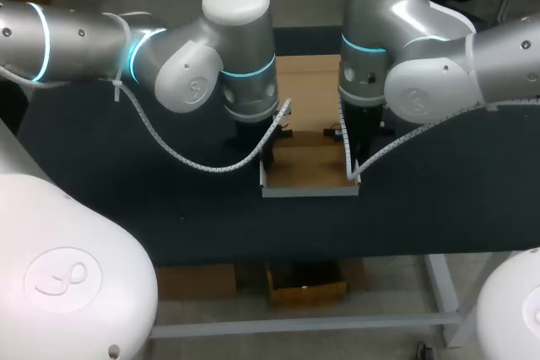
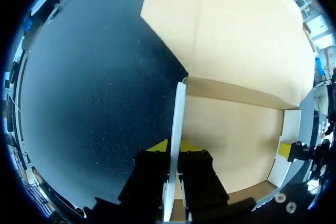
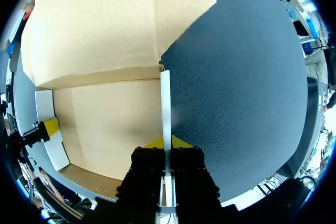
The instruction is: Assemble the packaging by folding the flat box into shape, placing the metal phone stand inside, and closing the box properly
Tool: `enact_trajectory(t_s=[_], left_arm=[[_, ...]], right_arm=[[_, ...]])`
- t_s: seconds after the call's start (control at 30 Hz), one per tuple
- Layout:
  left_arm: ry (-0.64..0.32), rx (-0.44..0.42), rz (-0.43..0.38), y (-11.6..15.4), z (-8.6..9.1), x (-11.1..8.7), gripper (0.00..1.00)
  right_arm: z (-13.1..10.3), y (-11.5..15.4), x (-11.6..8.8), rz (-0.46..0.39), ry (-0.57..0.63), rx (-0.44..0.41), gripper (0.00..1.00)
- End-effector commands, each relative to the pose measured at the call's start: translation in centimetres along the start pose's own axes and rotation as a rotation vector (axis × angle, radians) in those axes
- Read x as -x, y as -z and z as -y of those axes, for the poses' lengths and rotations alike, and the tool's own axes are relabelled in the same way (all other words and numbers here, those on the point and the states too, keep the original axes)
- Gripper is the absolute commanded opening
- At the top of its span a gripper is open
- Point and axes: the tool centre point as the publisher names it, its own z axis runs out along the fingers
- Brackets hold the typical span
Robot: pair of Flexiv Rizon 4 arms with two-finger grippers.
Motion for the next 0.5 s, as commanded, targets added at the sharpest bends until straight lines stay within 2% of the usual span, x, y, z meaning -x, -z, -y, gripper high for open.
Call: enact_trajectory(t_s=[0.03,0.13,0.27,0.37,0.5], left_arm=[[0.002,0.004,0.088,-0.9,0.2,0.0,0.06],[0.003,0.008,0.087,-1.0,0.1,0.1,0.00],[0.002,0.012,0.082,-1.0,0.1,0.3,0.00],[0.001,0.012,0.077,-1.0,0.0,0.5,0.00],[-0.002,0.005,0.072,-0.7,-0.1,0.7,0.00]], right_arm=[[0.0,0.0,0.0,0.001,0.000,-0.002,0.00],[0.0,0.0,0.0,0.001,0.000,-0.002,0.00],[0.0,0.0,0.0,0.001,0.000,-0.002,0.00],[0.0,0.0,0.0,0.001,0.000,-0.002,0.27],[0.2,1.9,0.6,-0.006,-0.003,0.042,0.49]])
